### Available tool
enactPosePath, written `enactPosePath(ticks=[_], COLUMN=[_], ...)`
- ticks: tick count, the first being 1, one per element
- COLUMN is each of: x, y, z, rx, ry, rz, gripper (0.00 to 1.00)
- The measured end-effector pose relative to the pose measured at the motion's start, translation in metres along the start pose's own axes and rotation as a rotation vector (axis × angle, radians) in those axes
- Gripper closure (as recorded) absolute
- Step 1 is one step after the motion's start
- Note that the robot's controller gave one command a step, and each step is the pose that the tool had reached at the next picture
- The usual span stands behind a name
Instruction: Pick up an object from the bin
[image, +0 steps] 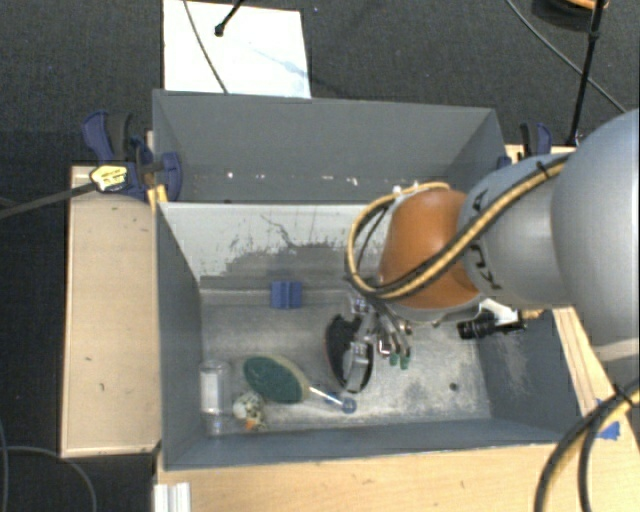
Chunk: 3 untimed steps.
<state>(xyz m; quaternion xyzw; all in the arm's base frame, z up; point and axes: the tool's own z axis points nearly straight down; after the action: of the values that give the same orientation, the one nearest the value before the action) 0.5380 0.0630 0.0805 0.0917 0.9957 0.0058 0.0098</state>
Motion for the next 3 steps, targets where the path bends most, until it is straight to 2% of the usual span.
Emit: enactPosePath(ticks=[1,2,3], x=[-0.009,0.029,0.030], y=[-0.001,0.011,0.009], z=[-0.005,-0.107,-0.103], rx=[-0.004,0.010,0.013], ry=[-0.034,0.010,0.016], rz=[0.007,0.078,0.079], gripper=[1.00,1.00,0.00])
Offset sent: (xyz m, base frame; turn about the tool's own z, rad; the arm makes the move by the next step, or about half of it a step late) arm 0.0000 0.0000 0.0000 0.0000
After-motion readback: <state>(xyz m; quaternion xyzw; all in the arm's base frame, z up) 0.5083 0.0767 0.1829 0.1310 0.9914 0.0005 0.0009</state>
